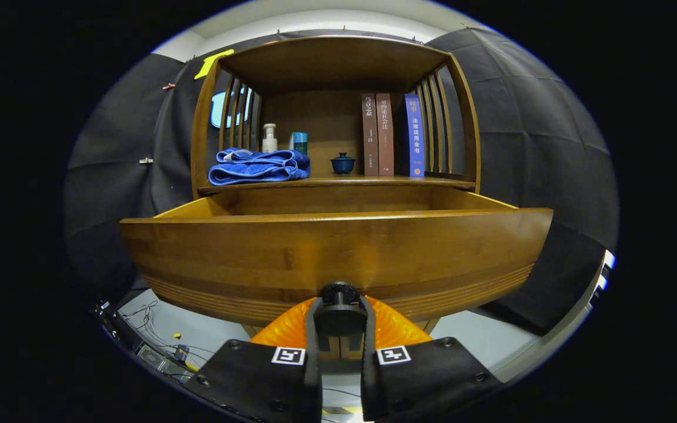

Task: Pull open the drawer, take out the items inside it, and place them on the countertop above the cabinet.

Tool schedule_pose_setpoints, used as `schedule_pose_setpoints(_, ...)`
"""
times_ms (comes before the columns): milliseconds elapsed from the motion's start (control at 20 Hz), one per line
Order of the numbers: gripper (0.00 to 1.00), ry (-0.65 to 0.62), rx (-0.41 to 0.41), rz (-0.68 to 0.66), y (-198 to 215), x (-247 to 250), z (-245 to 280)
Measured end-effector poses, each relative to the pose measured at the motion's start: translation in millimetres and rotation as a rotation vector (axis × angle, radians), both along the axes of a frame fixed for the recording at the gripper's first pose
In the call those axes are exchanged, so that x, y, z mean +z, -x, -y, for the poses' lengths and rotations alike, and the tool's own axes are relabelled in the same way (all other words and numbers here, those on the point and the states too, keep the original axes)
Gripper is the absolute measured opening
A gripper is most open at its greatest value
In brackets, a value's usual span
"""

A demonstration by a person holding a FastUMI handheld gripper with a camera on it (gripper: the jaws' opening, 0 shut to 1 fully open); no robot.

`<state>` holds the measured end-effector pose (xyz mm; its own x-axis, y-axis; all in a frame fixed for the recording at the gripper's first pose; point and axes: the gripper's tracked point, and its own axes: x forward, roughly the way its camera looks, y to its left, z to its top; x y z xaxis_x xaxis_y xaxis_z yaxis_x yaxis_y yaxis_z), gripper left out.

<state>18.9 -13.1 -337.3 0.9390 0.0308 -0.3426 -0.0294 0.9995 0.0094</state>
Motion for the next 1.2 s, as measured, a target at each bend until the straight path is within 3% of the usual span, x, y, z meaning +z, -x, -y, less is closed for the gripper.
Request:
schedule_pose_setpoints(100,0.45,0.003,-0.008,-0.017,3,1,7)
schedule_pose_setpoints(300,1.00,-0.022,-0.045,-0.049,3,19,16)
schedule_pose_setpoints(600,0.99,-0.039,0.065,-0.087,-7,107,9)
schedule_pose_setpoints(800,0.99,-0.015,0.087,-0.196,-52,133,6)
schedule_pose_setpoints(1050,0.99,0.004,0.101,-0.443,-121,88,-1)
schedule_pose_setpoints(1200,0.99,0.025,0.102,-0.586,-139,44,-4)
